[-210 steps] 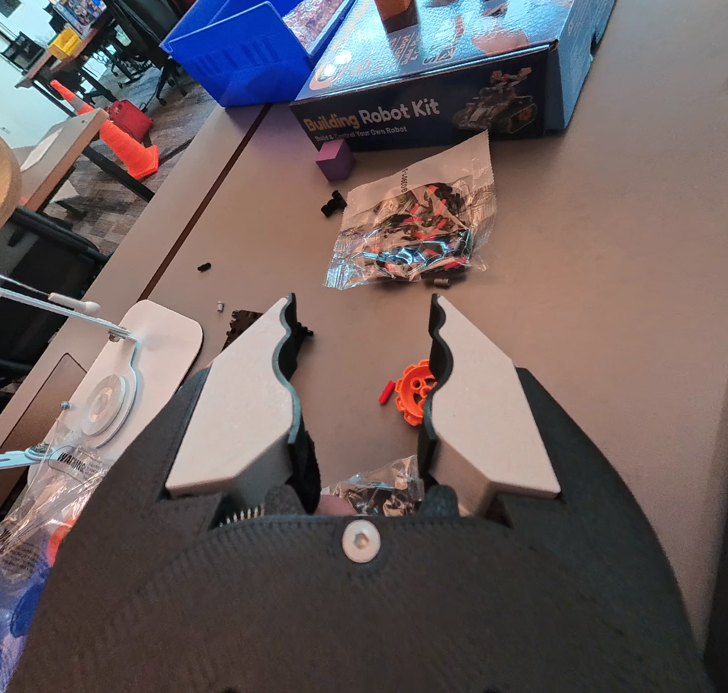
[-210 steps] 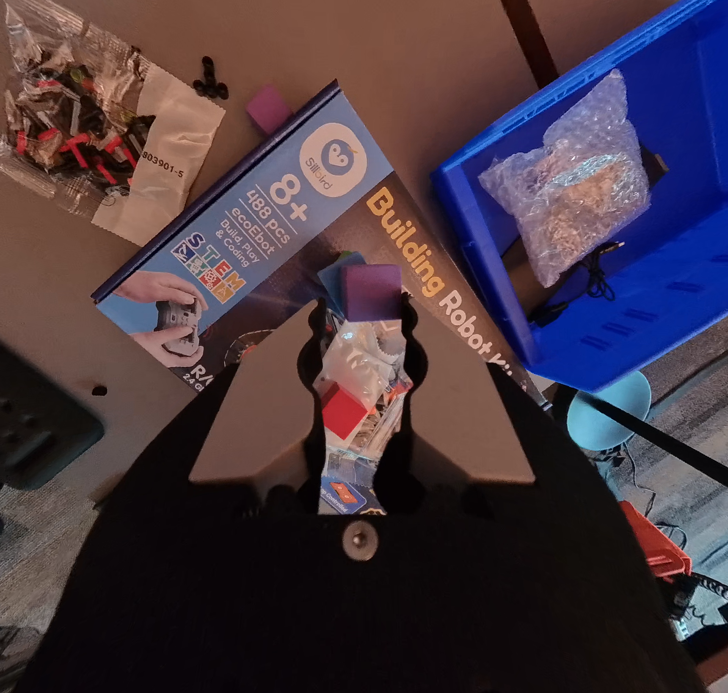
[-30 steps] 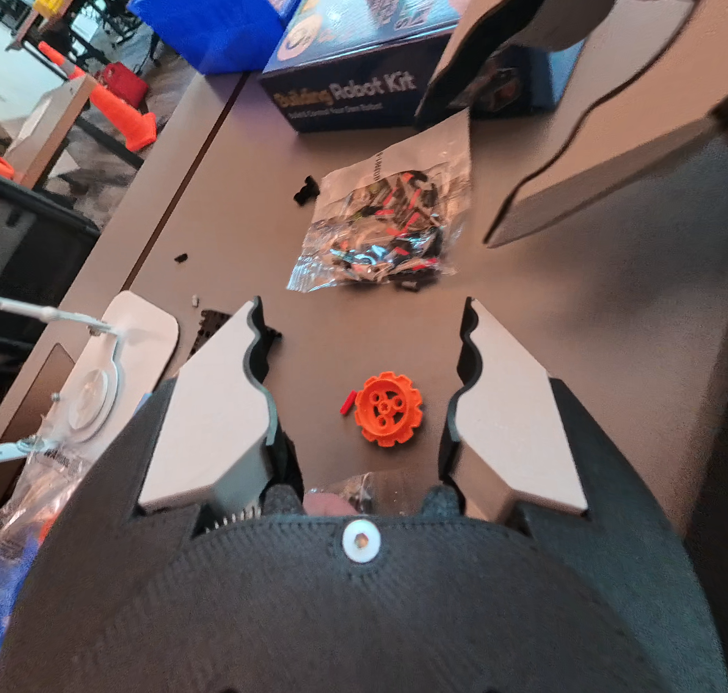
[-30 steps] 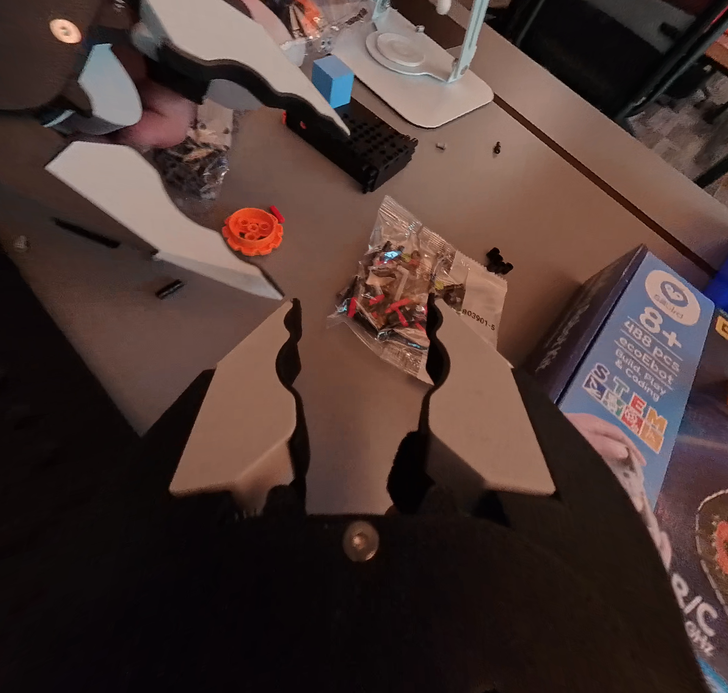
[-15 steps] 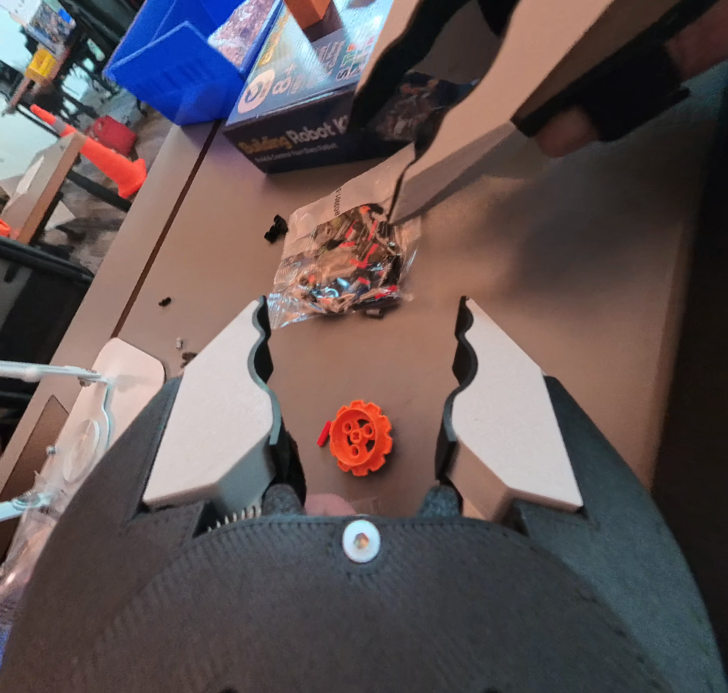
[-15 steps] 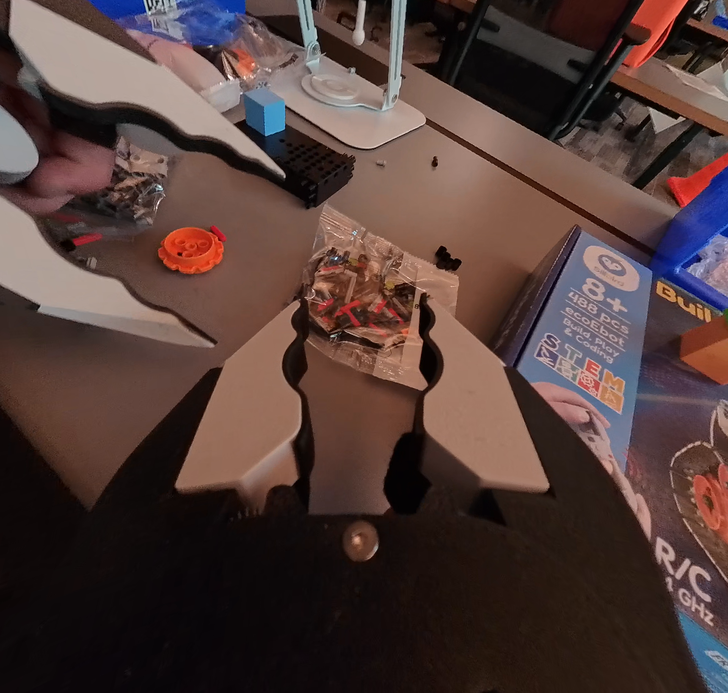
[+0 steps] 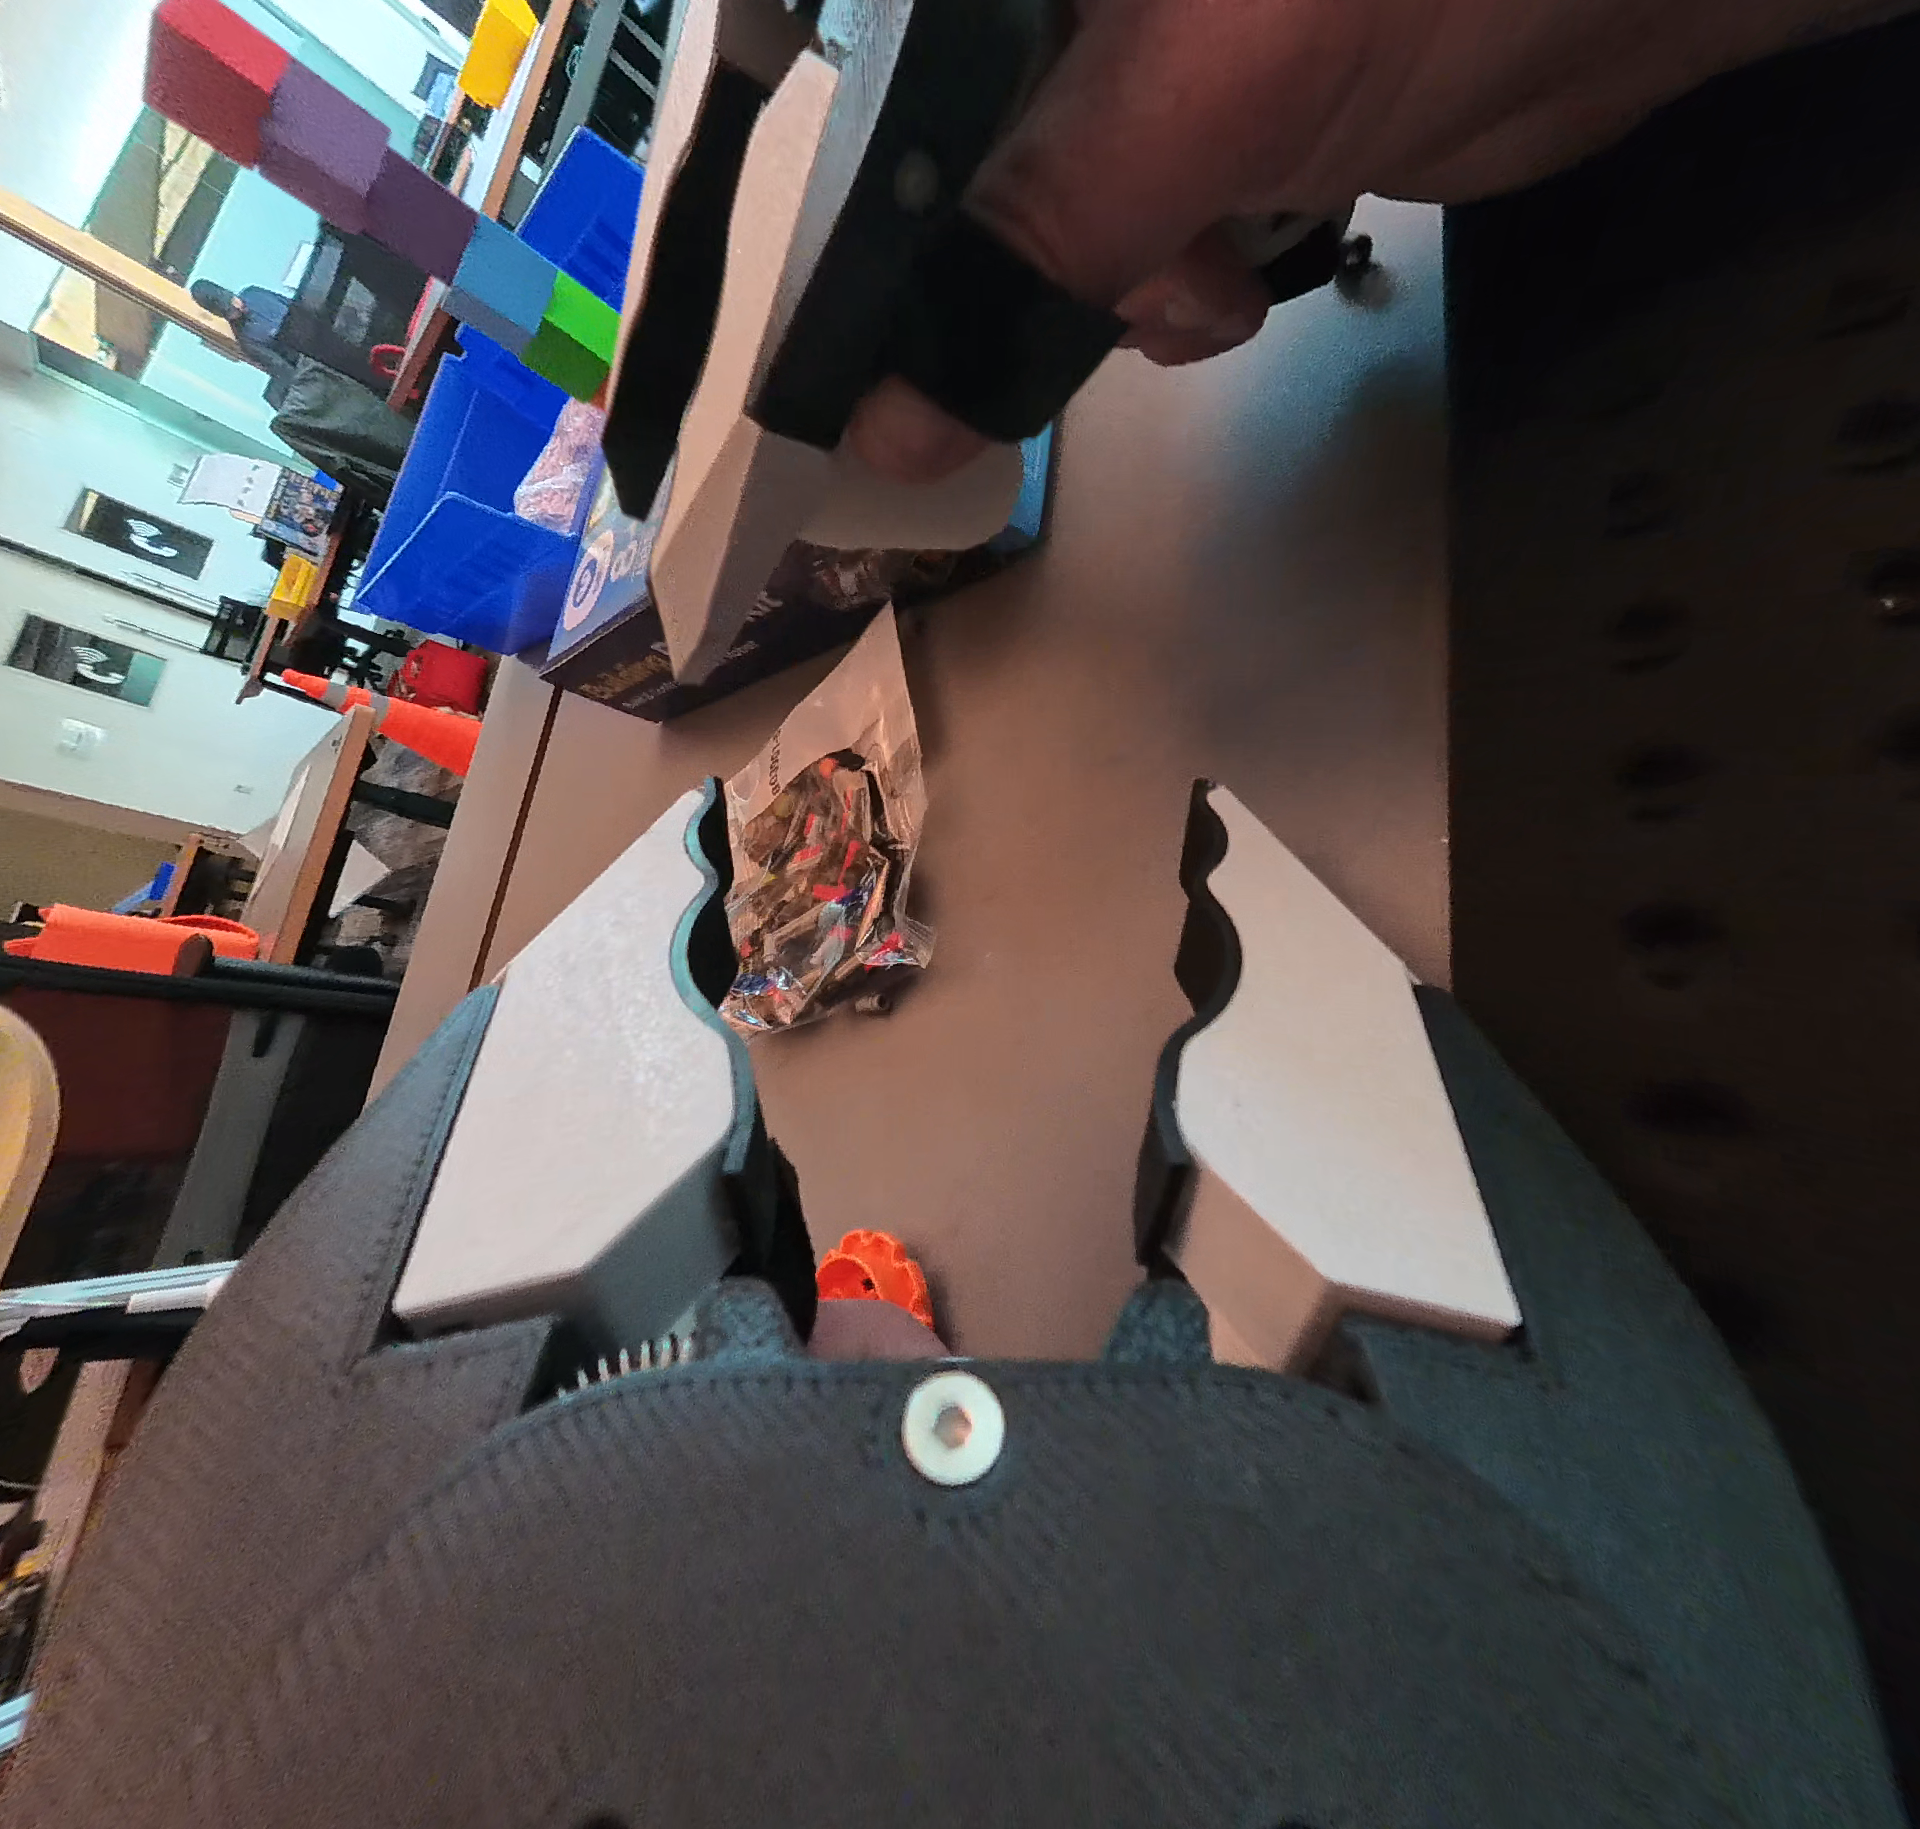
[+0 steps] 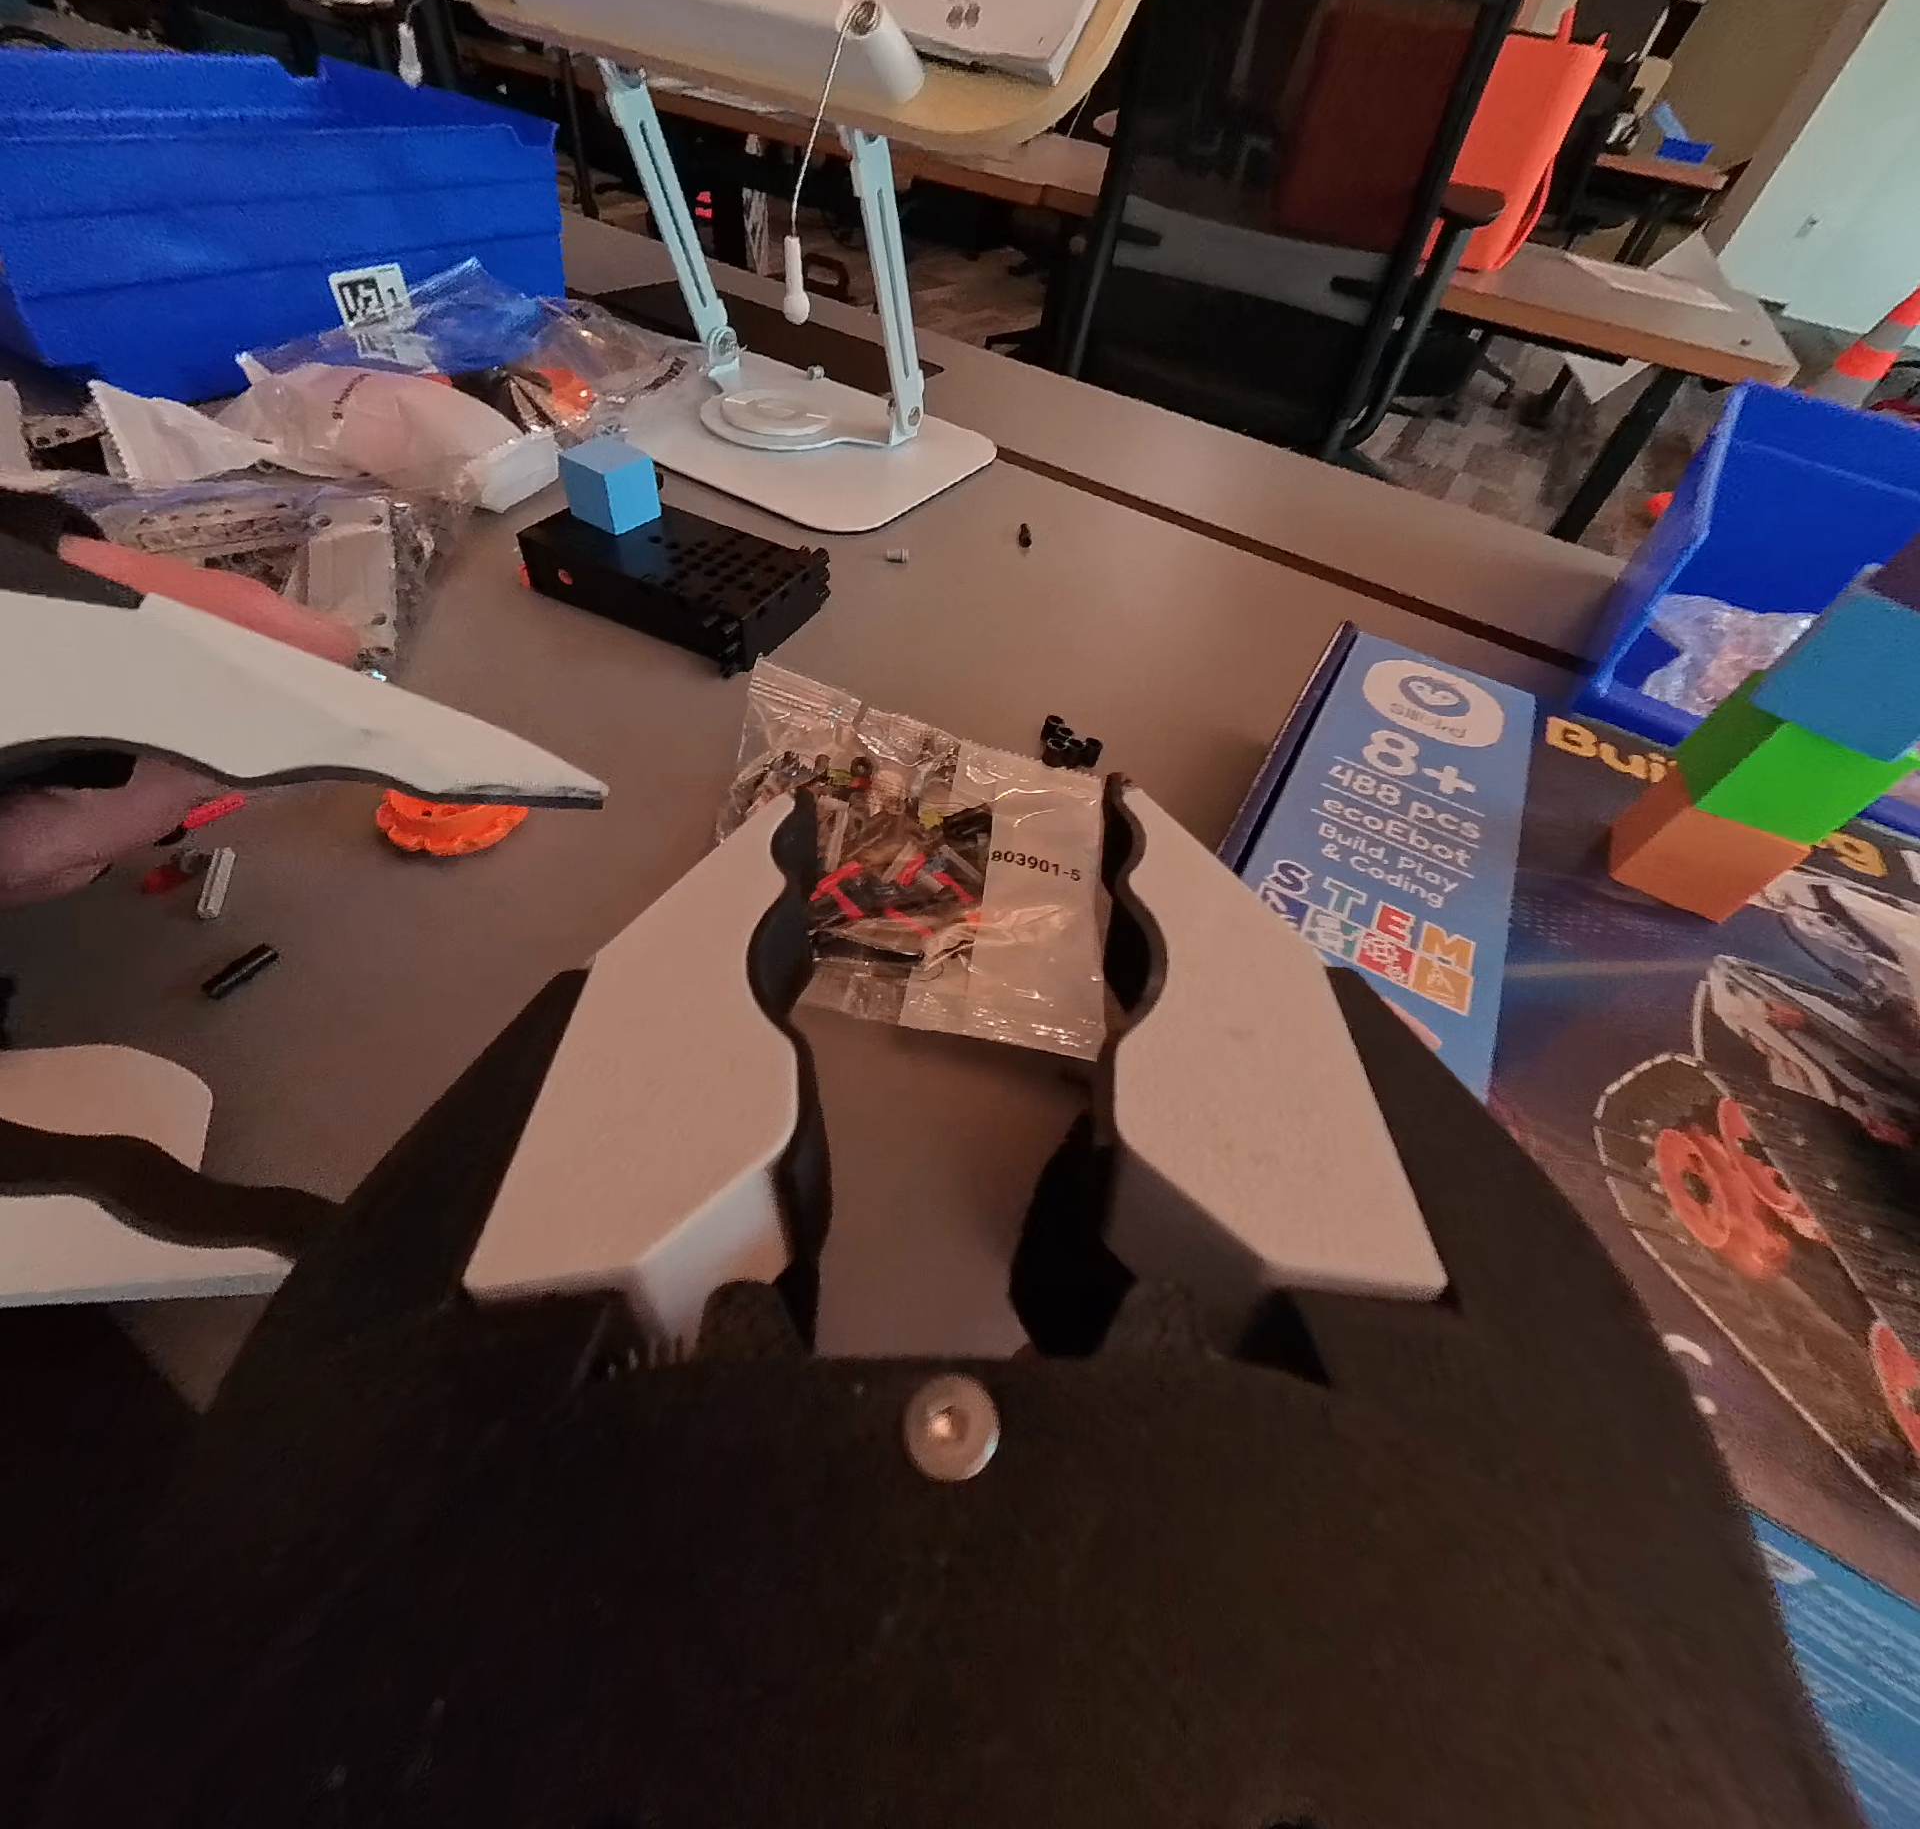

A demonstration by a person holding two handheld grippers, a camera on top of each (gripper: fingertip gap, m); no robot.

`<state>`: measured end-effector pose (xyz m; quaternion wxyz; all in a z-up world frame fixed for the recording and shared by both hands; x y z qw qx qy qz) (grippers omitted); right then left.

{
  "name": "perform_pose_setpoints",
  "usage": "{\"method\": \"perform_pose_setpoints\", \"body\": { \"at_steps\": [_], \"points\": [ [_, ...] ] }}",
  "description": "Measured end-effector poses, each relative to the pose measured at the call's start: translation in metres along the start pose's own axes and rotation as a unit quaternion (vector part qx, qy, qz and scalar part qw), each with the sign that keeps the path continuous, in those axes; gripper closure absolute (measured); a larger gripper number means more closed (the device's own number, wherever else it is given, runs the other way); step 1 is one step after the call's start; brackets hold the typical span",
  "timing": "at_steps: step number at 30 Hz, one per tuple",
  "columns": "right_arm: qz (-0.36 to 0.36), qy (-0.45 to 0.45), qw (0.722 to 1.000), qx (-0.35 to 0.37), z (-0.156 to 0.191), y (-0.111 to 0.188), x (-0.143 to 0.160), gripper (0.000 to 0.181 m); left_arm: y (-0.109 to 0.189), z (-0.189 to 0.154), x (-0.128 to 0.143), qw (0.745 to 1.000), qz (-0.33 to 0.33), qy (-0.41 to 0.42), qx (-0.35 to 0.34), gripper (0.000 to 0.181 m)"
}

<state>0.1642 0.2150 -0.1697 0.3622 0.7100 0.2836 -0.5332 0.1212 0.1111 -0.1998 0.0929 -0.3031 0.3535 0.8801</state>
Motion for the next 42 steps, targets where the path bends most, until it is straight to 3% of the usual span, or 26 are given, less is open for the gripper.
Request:
{"method": "perform_pose_setpoints", "body": {
  "at_steps": [8, 17, 28, 36, 40, 42],
  "points": [
    [-0.016, -0.009, 1.0, 0.004, -0.004, 0.004, -0.003, 0.131, 0.004, -0.015, -0.022, 0.999, -0.03, -0.04, -0.011, 0.103],
    [-0.027, -0.008, 1.0, 0.004, -0.005, 0.007, -0.005, 0.133, 0.002, -0.011, -0.019, 0.999, -0.035, -0.008, -0.004, 0.102],
    [-0.037, 0.019, 0.999, 0.029, -0.004, 0.009, -0.009, 0.13, 0.022, 0.043, 0.016, 0.986, -0.05, 0.144, -0.065, 0.102],
    [-0.071, -0.017, 0.994, 0.083, -0.025, 0.027, -0.017, 0.133, 0.012, 0.049, 0.034, 0.981, -0.031, 0.182, -0.064, 0.108],
    [-0.069, -0.043, 0.988, 0.13, -0.053, 0.039, -0.016, 0.144, 0.011, 0.053, 0.036, 0.979, -0.031, 0.19, -0.072, 0.111],
    [-0.061, -0.051, 0.985, 0.151, -0.072, 0.045, -0.013, 0.165, 0.012, 0.057, 0.038, 0.977, -0.03, 0.195, -0.082, 0.114]
  ]
}}
Point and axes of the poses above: each gripper's, where its closed fingertips meet, y back along the fingers, x out of its underside, z = x × y across the jaws, the point moved 5 cm from there along y, back along the fingers, and after that the axes turned 13 degrees about x, right-handed, at the moved point
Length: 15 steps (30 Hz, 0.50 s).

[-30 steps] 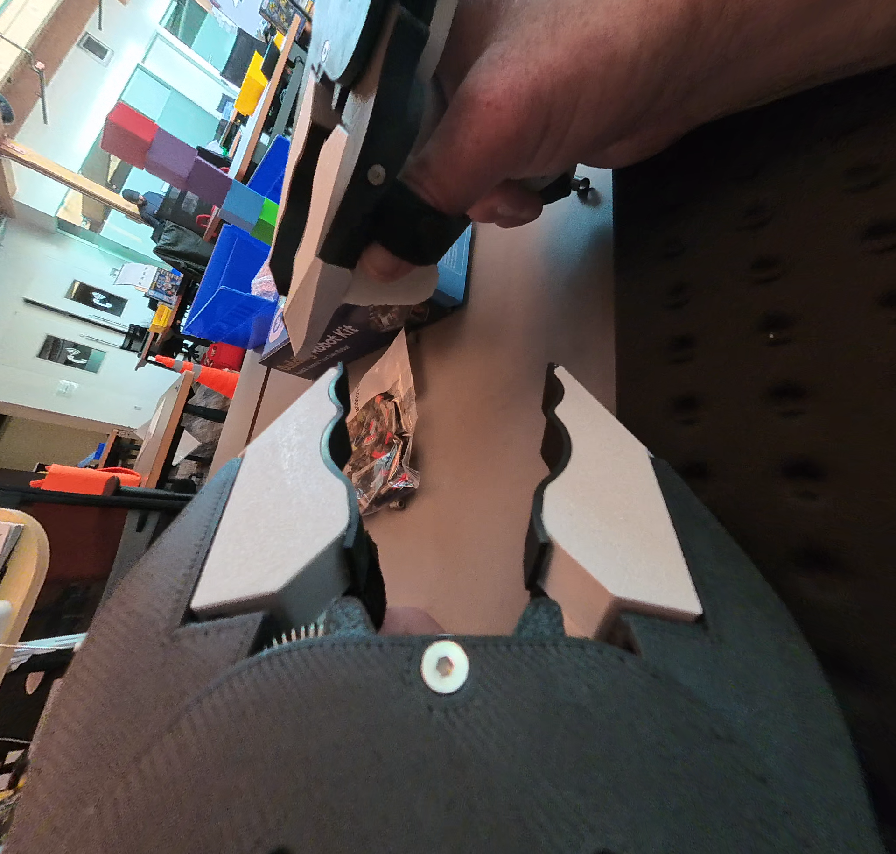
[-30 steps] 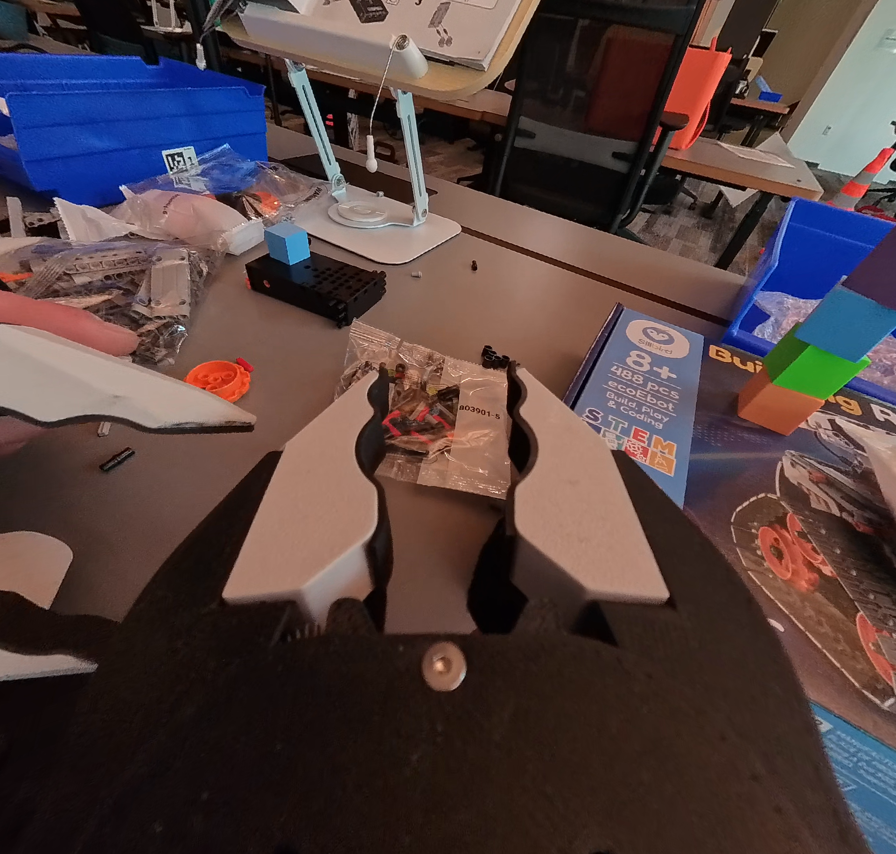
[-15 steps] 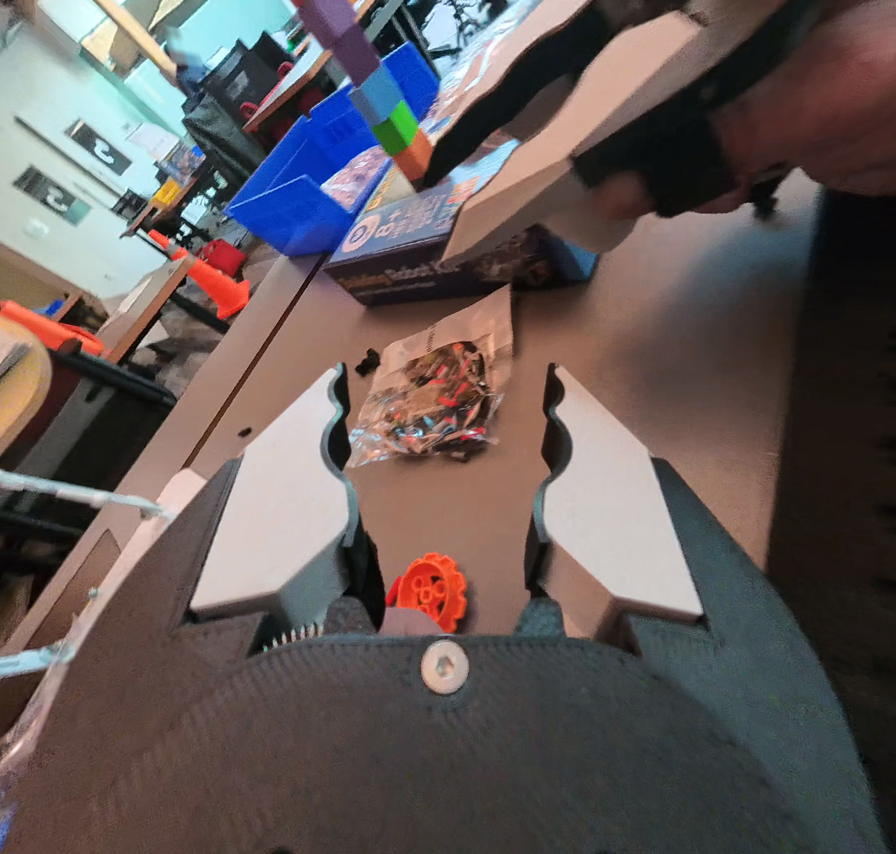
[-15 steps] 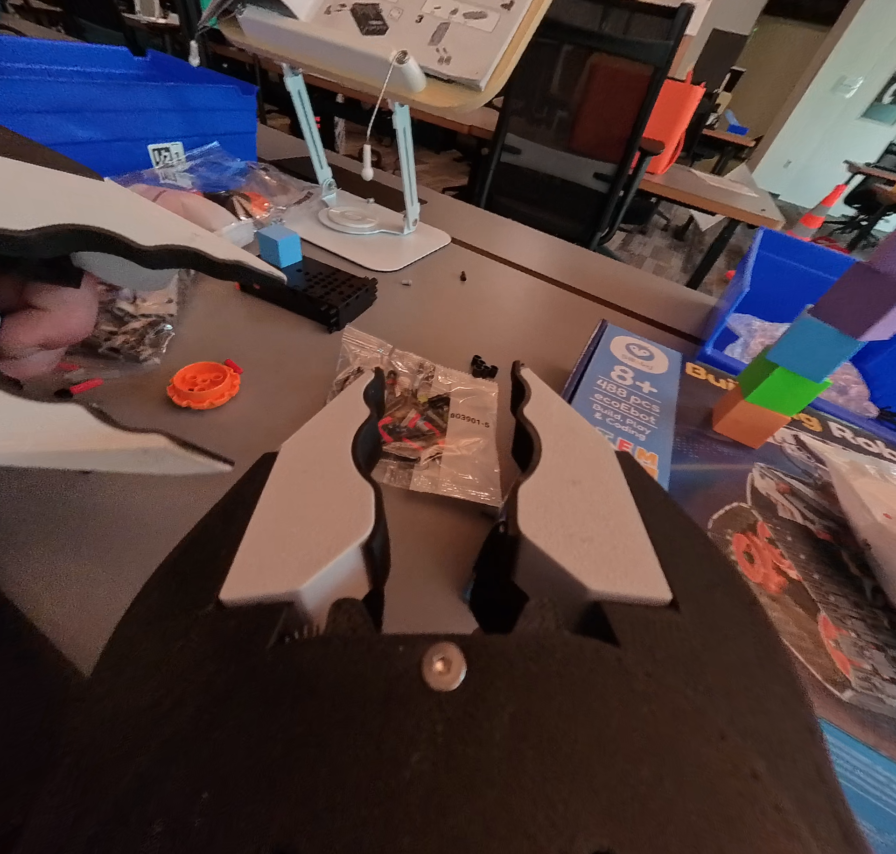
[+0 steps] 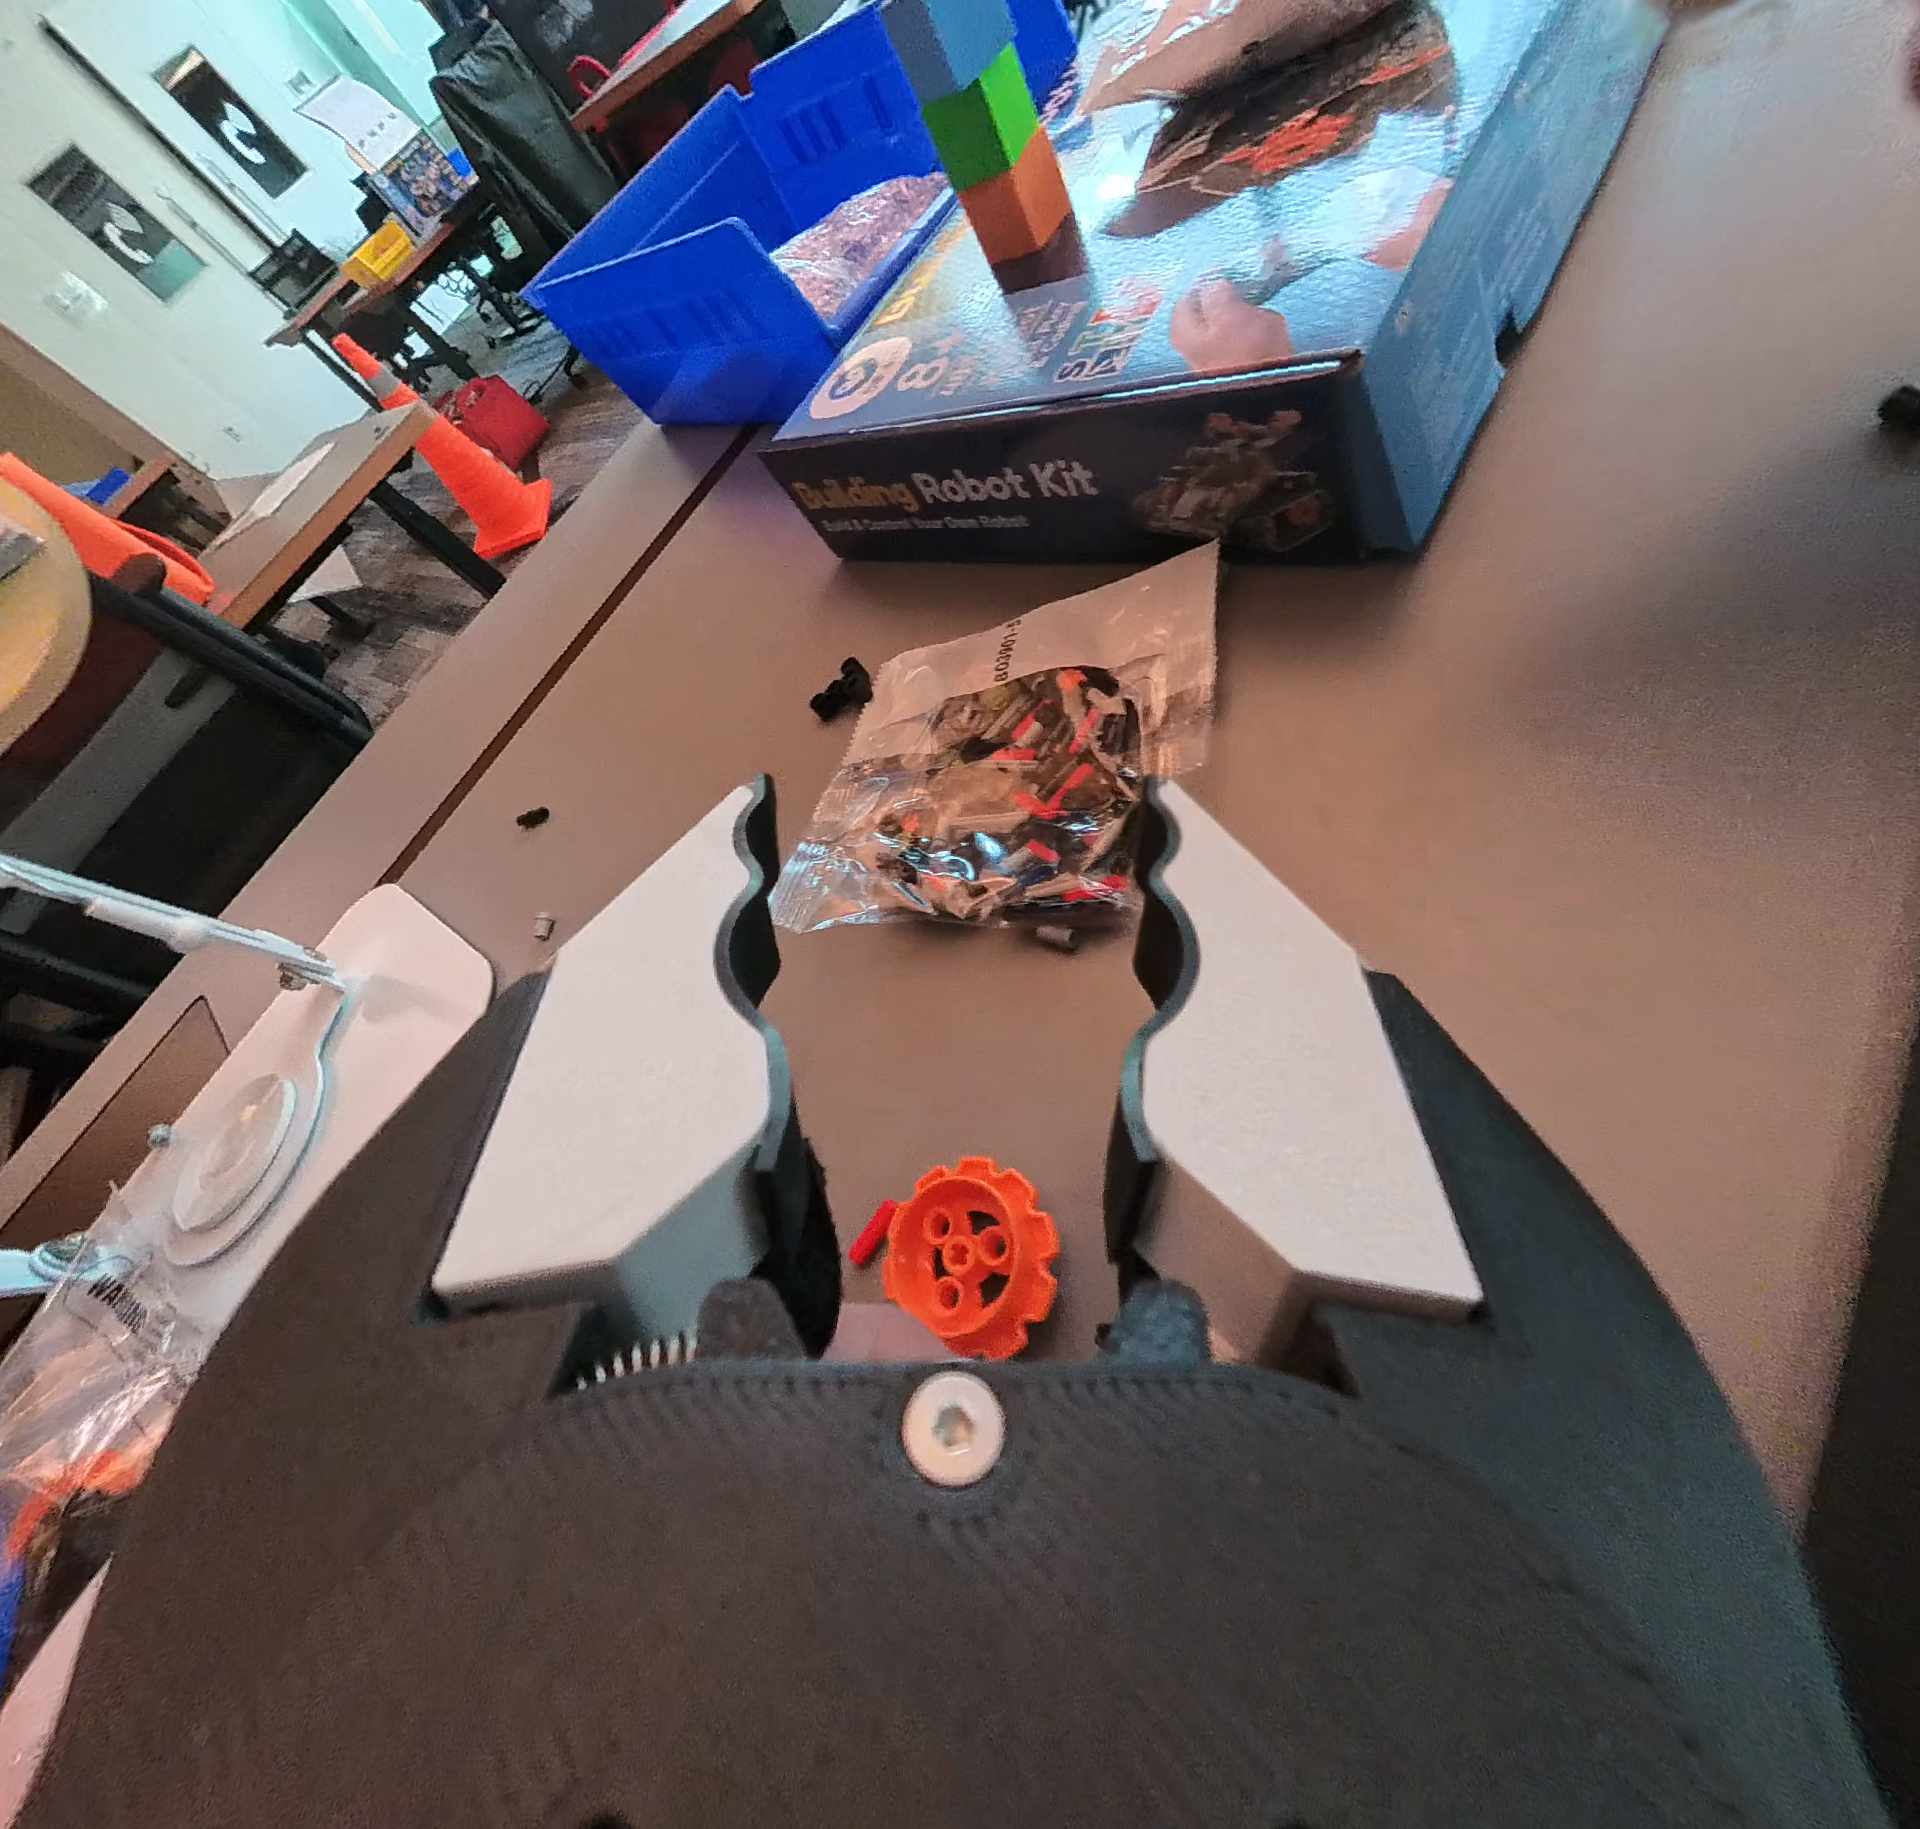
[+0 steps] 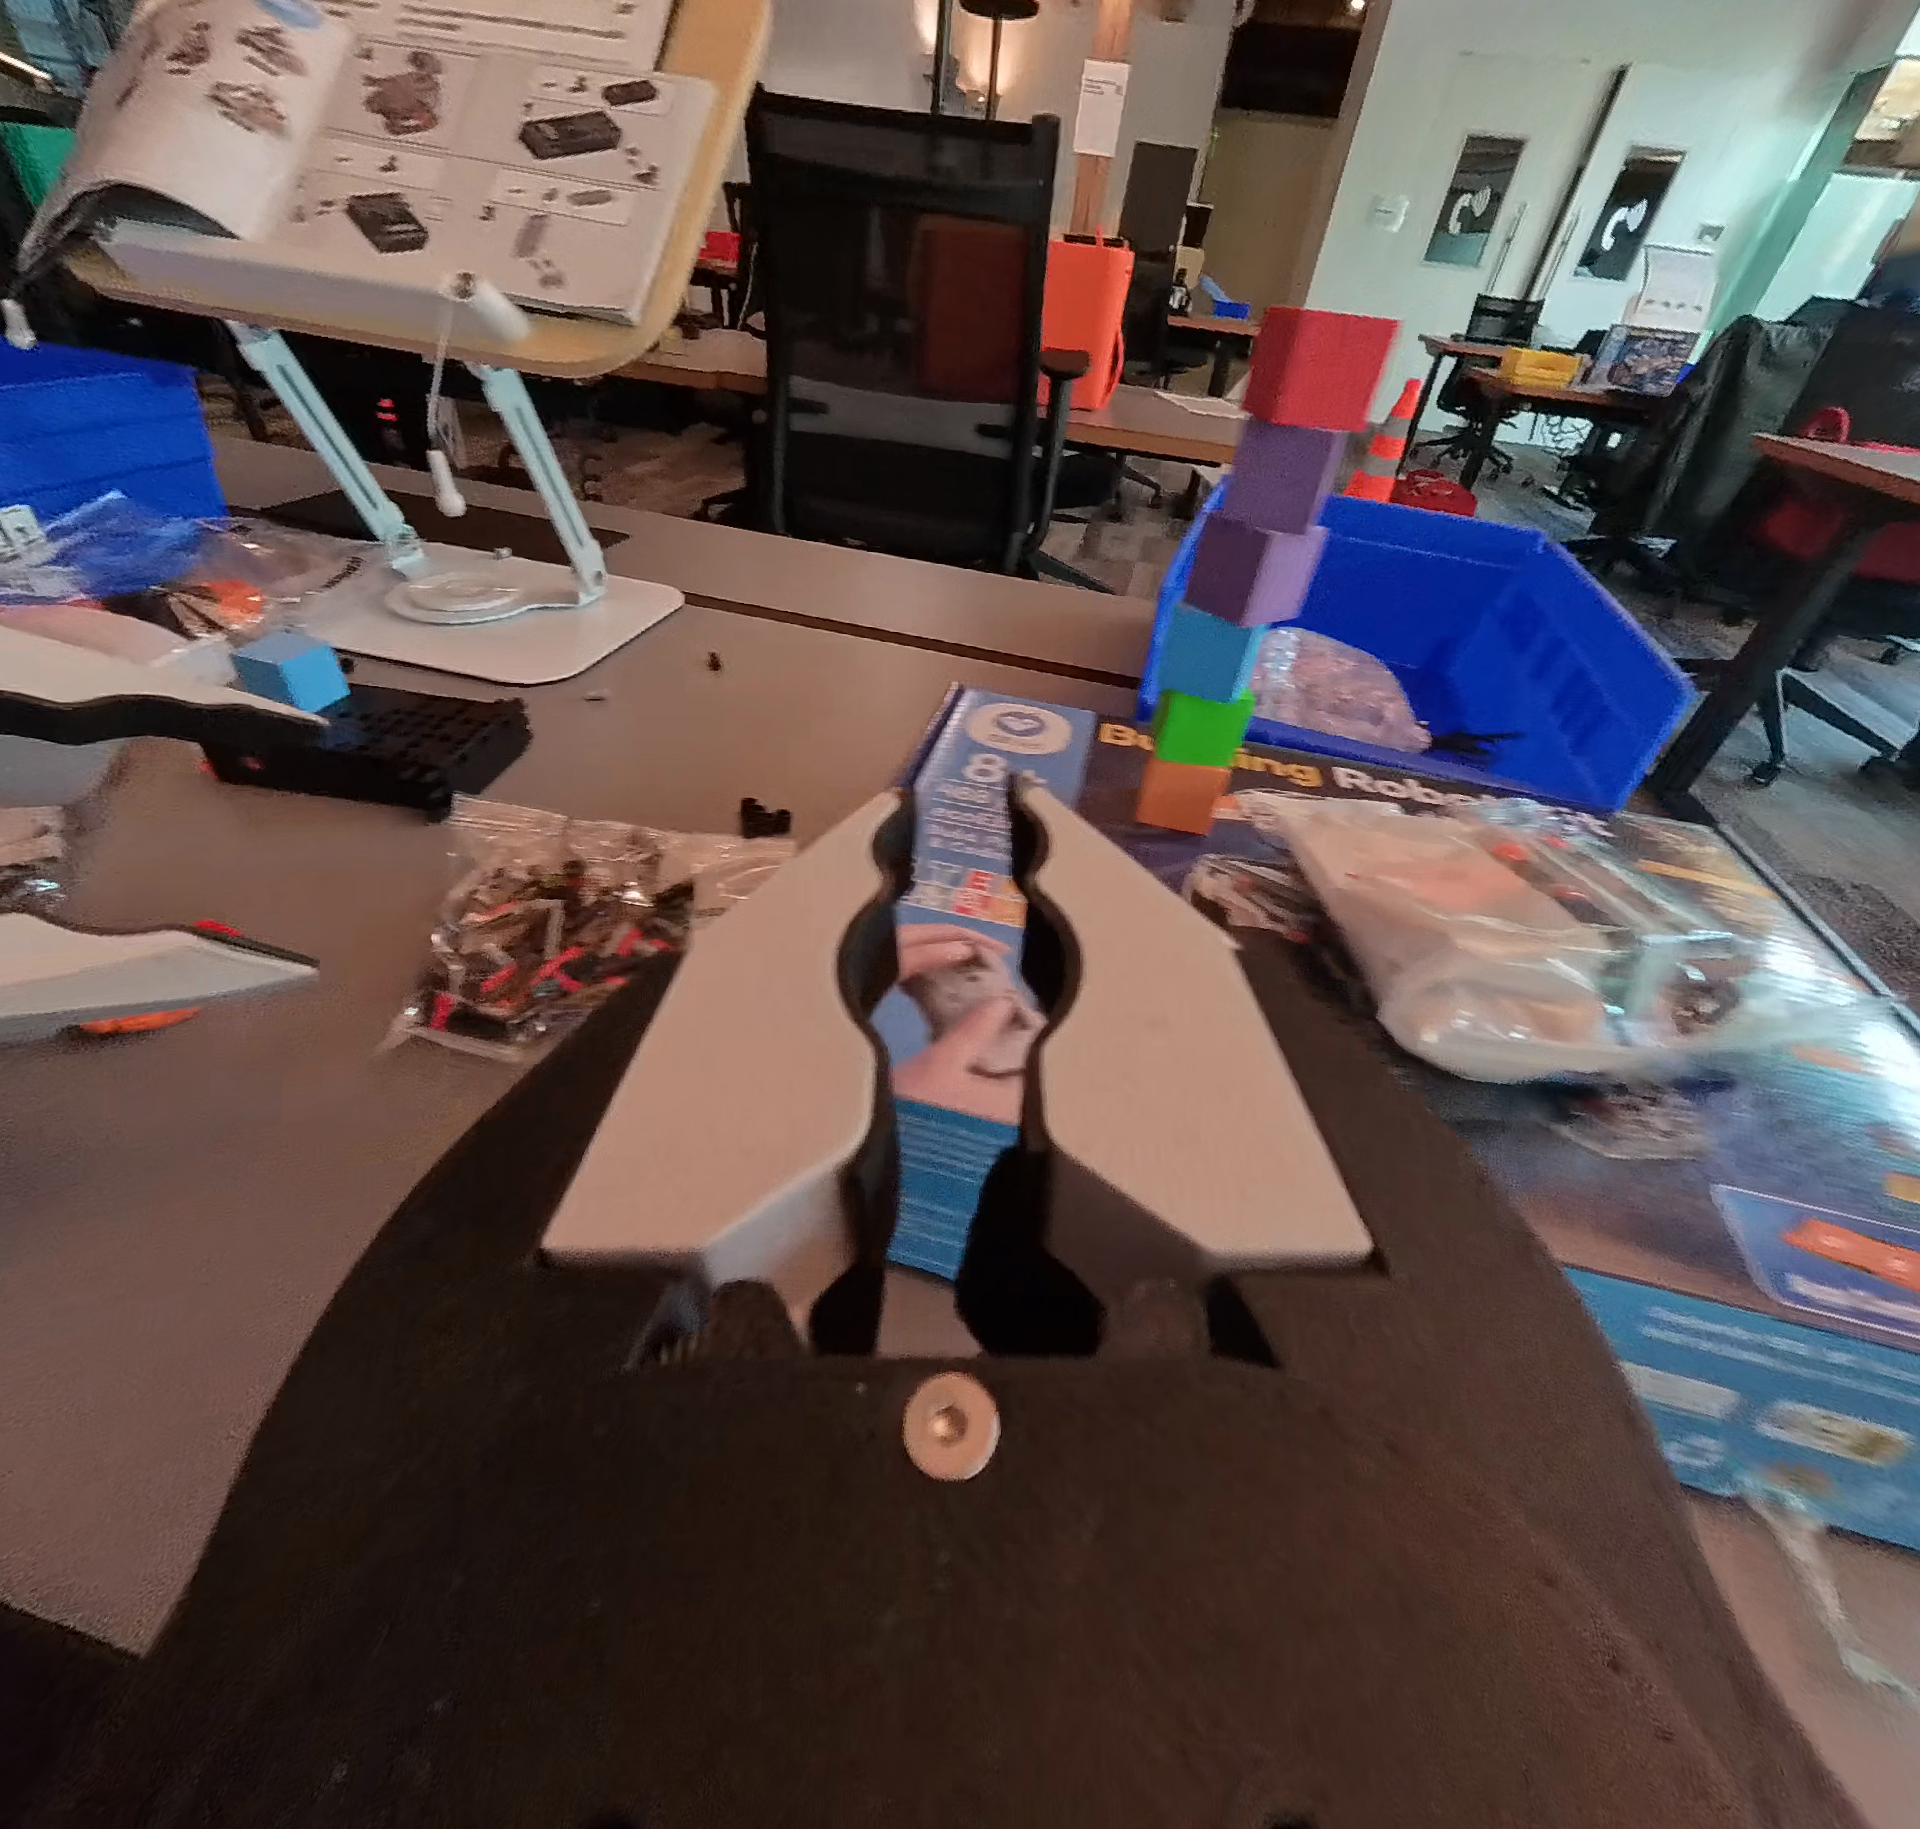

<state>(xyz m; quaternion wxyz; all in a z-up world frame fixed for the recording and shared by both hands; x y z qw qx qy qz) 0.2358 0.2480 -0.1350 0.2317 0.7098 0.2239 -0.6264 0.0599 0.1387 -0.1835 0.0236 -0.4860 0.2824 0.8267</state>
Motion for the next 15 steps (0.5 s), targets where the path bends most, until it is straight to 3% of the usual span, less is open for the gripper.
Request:
{"method": "perform_pose_setpoints", "body": {
  "at_steps": [1, 2, 8, 15],
  "points": [
    [0.001, 0.0, 1.0, 0.005, -0.01, 0.0, -0.001, 0.179, 0.0, 0.002, 0.001, 1.0, 0.001, 0.005, -0.003, 0.115],
    [0.001, 0.002, 1.0, 0.014, -0.022, 0.0, -0.003, 0.181, 0.0, 0.005, 0.002, 1.0, 0.002, 0.01, -0.007, 0.118],
    [0.037, -0.025, 0.997, 0.063, -0.087, -0.023, -0.015, 0.181, 0.002, 0.022, 0.004, 0.998, -0.007, 0.055, -0.03, 0.153],
    [0.16, 0.014, 0.985, 0.06, -0.104, -0.093, -0.005, 0.181, 0.004, 0.031, 0.008, 0.997, -0.01, 0.074, -0.036, 0.143]
  ]
}}
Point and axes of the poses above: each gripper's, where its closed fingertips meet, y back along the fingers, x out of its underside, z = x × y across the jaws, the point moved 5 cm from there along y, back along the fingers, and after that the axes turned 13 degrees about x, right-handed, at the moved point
